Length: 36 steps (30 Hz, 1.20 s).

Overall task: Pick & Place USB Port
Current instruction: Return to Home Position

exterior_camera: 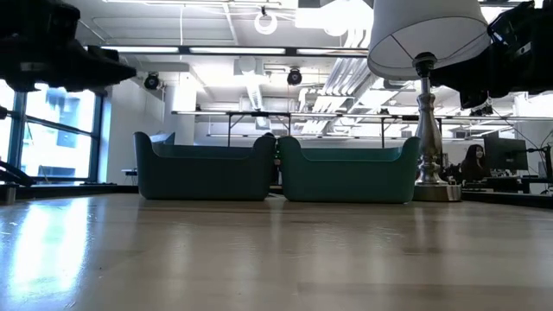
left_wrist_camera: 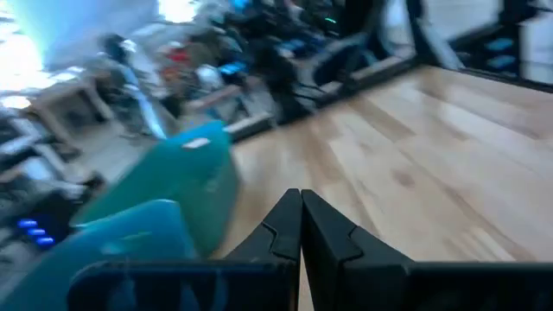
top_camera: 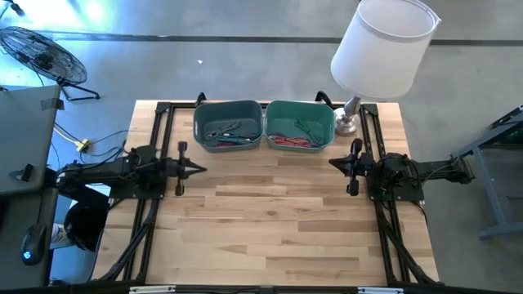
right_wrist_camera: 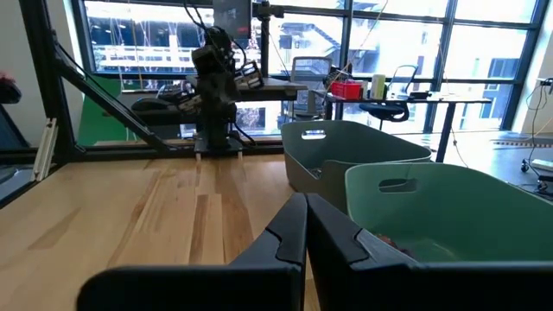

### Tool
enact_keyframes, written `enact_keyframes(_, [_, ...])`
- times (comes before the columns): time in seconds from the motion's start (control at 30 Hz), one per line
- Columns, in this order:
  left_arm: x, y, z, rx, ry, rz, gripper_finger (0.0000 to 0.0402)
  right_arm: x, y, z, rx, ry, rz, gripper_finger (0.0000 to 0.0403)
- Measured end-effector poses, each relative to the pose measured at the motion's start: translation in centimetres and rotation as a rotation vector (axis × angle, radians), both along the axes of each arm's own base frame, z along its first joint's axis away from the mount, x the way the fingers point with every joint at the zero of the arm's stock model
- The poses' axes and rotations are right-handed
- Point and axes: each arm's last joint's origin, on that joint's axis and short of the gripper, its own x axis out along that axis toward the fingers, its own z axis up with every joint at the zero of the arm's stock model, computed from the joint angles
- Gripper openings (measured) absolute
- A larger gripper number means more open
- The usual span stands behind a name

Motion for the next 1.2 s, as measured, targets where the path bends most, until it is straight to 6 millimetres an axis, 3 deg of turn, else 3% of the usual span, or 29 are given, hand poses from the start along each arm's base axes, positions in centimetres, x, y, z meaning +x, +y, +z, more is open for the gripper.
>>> enact_keyframes(0.27, [0.2,-0.4,-1.0,0.029,-0.043,0.095,0.0001,0.0,0.0,0.0,0.000,0.000,0.001,0.0000])
enact_keyframes(1.2, [0.3,-0.8,-1.3,0.107,-0.041,0.024,0.0001,0.0,0.0,0.0,0.000,0.000,0.001,0.0000])
